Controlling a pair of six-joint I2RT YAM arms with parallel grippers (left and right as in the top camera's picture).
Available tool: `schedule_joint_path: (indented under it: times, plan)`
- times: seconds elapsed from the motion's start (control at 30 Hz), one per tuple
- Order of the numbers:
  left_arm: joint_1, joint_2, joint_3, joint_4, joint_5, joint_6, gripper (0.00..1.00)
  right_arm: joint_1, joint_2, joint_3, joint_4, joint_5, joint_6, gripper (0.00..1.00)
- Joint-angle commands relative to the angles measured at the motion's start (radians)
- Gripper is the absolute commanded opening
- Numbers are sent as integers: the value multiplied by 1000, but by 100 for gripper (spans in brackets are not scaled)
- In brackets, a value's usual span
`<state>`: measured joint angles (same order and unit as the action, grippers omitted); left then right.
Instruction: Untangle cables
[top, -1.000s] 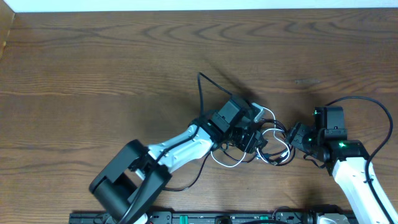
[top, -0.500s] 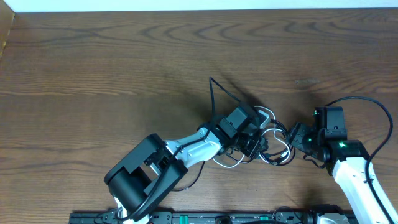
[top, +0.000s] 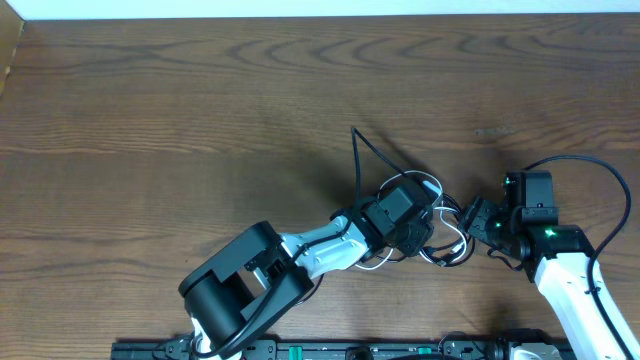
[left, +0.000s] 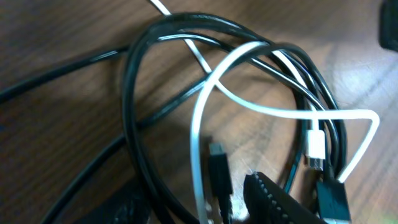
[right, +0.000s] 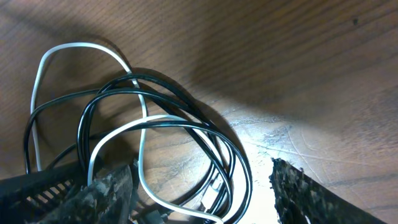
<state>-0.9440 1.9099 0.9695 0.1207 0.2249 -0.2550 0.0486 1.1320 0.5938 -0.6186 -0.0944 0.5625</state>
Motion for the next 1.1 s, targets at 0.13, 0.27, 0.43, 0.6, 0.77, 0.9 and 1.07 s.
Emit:
schedule_joint_path:
  times: [0.13,0.27,0.43,0.6,0.77,0.9,1.07]
  plan:
    - [16,27,3,-9,-58,-12,8,-7,-8,1,-13,-6,-3,68]
    - [20,-4,3,-30,-58,-12,8,-7,-8,1,-20,-6,-3,70]
    - [21,-124,3,-95,-57,-12,8,-5,-8,1,-18,-46,-70,70]
    - [21,-336,3,-181,-57,-12,7,12,-8,1,-12,-108,-184,71]
    - [23,-470,3,-217,-58,-12,8,28,-8,1,8,-177,-235,72]
    - [23,-520,3,-238,-45,-13,8,37,-8,1,34,-204,-246,72]
    - [23,-532,3,-262,10,-11,8,39,-8,0,63,-174,-246,68]
